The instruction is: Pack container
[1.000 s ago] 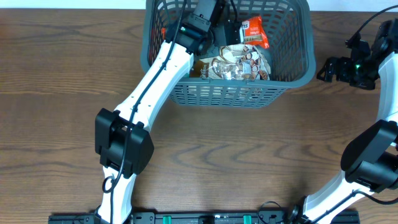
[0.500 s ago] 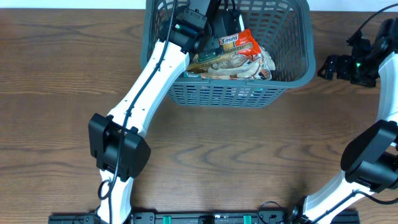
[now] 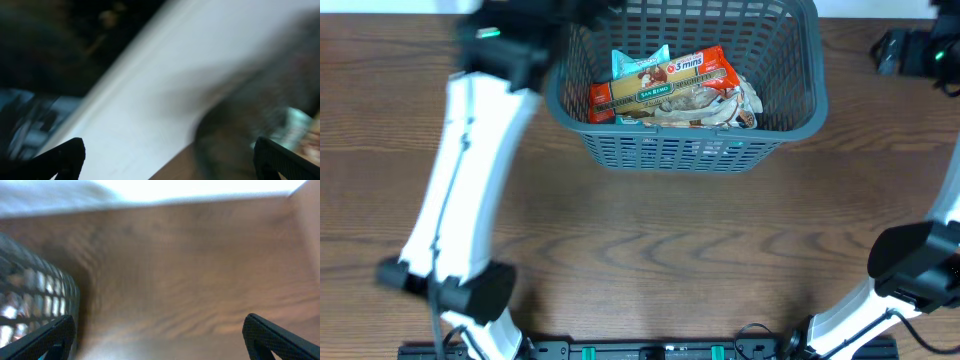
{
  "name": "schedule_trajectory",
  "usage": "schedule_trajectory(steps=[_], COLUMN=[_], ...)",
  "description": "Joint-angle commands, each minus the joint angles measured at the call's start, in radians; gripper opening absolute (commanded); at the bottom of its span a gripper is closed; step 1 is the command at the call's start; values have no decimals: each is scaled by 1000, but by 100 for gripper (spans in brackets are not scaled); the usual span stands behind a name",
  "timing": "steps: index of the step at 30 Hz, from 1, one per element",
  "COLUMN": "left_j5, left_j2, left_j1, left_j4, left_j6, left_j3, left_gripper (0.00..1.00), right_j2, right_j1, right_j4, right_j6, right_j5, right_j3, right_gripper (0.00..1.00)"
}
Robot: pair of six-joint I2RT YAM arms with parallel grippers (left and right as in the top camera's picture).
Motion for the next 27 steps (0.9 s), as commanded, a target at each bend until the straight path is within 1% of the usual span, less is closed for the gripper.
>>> schedule_trajectory(steps=[1,4,7,11,14,16,18,20,23,27], left_j5=[-52,-52,-51,-51,-39,-36,-36,-31,11,98], left_j2=[-66,-118,-161,-213,-266,-305,-356,-423,-544,-714], left_j1=[75,157,224,287,305,305,305,305,305,305], left_j4=[-42,-126,-217,-318,-365,-370,-357,-321,-236,-133], left_j6=[-181,-364,-472,-501,-518,-517,-519,-529,-529,-546], left_j3=[18,18,17,13,-24,-68,-144,-259,-477,-764], left_gripper=[99,99,99,99,99,99,99,99,99,99], right_j2=[-59,-94,-134,-195,-254,-291,-336,-397,-514,-720], right_j1=[8,16,32,59,87,108,133,161,201,235], right_j4=[-4,-7,-18,-29,-82,-108,-119,-116,-90,-24], right_j6=[-27,-48,-55,-63,-23,-15,-13,0,35,92], right_j5=[-49,-110,-109,-95,3,40,54,83,134,135], right_j3=[95,120,120,119,115,98,58,-16,-181,-464], right_gripper=[99,99,99,99,99,99,99,99,99,99])
